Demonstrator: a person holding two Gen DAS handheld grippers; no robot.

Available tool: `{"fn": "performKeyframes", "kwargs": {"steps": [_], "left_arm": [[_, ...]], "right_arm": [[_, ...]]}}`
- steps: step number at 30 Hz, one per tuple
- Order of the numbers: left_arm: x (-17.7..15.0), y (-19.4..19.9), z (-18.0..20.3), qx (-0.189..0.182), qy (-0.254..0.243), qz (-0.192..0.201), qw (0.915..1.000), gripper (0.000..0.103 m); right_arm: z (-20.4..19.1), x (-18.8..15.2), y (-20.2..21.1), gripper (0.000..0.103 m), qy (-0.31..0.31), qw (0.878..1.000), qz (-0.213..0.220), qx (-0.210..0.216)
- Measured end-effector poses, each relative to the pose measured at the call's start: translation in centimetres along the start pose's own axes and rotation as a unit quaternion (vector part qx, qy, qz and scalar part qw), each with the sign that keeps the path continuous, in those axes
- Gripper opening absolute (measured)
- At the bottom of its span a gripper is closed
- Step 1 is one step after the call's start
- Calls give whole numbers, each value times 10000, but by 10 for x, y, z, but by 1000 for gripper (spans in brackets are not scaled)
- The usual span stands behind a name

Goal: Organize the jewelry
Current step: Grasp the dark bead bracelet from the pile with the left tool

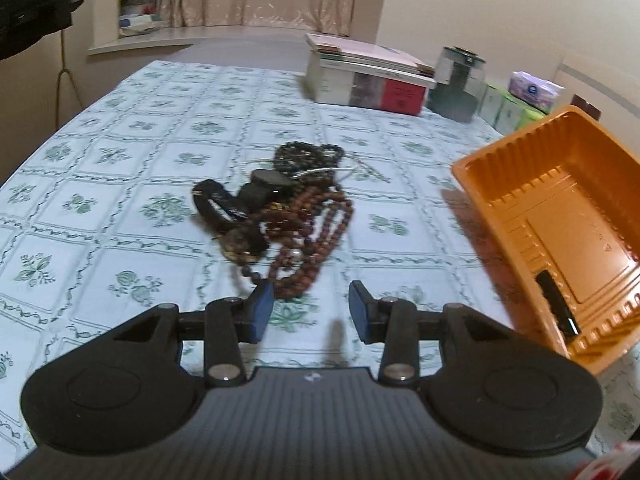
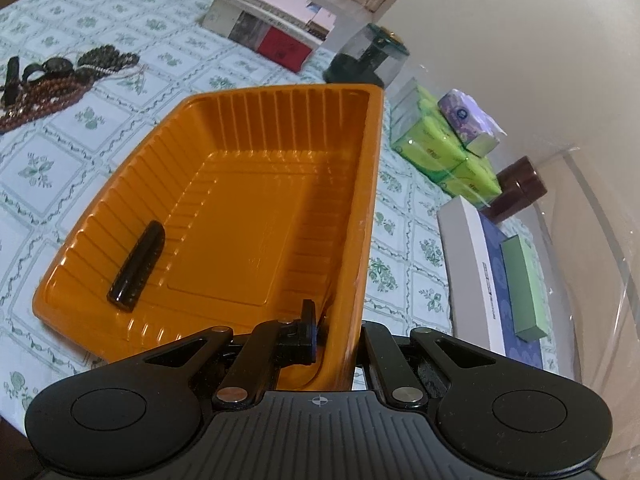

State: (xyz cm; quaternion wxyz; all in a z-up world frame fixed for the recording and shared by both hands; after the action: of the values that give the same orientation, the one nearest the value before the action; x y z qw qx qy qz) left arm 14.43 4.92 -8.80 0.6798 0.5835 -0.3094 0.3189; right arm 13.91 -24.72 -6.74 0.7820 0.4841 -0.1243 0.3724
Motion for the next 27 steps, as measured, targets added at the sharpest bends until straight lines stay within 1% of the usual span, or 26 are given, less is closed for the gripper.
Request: {"fn": "performKeyframes", "kwargs": {"steps": [6,16,20,23,24,25,26,27], "left_arm": [[-3,-1,-8,89,-17,36,10000,37],[-9,-8,-18,236,-189,-30,9995,37],[-3,-14,-27,284,-115,19,9995,37],[5,-21,-32,240,23,35,9997,36],[8,-25,-32,204,42,10,9998,33],[9,-28,-32,174,32,-7,9998,23],[11,-29,-32,185,-11,-24,9998,16],[13,-30,-31,229,-84,-40,9997,12]], "right_arm": [[-3,-1,0,4,98,9999,-118,9],[-6,-2,3,4,-53,9998,-159,-72],[-7,-2,4,4,-54,9998,-177,-67],[-7,-2,4,4,-32,9998,-169,-76],[-7,-1,4,4,-29,9998,-162,-79],[-7,-1,3,4,-26,9998,-159,-80],[-7,-1,3,4,-26,9998,-158,-80],[-7,-1,3,4,-26,9998,-159,-78]]}}
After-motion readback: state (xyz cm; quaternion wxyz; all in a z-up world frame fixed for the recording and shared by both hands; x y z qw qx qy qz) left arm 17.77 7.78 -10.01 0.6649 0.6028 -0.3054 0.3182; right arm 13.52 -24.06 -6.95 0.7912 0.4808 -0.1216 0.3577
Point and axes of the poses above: each gripper's, at about its wrist camera, not at the fingertips, and y roughly against the way its jaws point, z to its right, x to its top, the point moved 5 cm from there along -y, roughly the way its jaws point, and after that the axes turned 4 degrees about z, right-handed, at the moved point
